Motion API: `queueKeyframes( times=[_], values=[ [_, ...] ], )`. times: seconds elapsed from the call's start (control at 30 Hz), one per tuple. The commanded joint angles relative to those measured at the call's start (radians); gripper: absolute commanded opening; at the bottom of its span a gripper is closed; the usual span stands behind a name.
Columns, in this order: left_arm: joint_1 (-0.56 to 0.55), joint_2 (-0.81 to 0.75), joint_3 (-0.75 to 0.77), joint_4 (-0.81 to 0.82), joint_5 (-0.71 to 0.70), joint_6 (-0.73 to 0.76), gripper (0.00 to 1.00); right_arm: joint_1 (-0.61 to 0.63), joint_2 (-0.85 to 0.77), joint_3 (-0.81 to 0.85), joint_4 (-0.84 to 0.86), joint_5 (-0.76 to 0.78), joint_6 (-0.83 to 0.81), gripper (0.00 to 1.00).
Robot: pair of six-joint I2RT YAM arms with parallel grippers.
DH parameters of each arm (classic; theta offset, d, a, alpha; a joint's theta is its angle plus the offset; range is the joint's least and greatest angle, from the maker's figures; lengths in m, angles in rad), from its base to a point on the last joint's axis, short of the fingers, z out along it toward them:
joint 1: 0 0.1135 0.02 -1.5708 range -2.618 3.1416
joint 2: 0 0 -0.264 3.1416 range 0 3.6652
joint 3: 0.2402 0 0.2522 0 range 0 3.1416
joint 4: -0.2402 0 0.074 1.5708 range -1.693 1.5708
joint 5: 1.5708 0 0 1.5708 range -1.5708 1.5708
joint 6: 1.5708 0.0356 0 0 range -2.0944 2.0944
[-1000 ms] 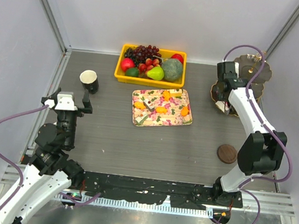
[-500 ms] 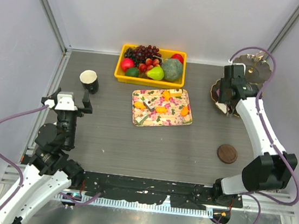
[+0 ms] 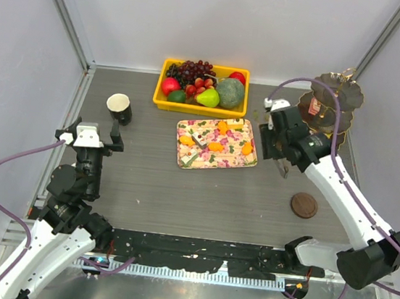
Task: Serve the afternoon tea
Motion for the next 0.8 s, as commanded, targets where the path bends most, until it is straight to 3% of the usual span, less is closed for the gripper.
queueKeyframes(
  times=[0.0, 0.17, 0.47, 0.77],
  values=[
    [-0.002, 0.004, 0.014, 0.033, 0.004, -0.003, 0.99, 0.125, 0.002, -0.044, 0.092, -0.108, -0.02, 0.49],
    [-0.002, 0.01, 0.012, 0.032, 0.006, -0.003, 0.99, 0.21, 0.08, -0.067, 0.184, -0.203, -0.102, 0.5],
    [-0.002, 0.01, 0.011, 0.035, 0.001, 0.001, 0.99, 0.261, 0.296, 0.041, 0.178, -0.193, -0.19, 0.52],
    [-0.002, 0.013, 0.012, 0.036, 0.004, 0.003, 0.99, 0.285, 0.404, 0.101, 0.189, -0.17, -0.218, 0.55]
  ],
)
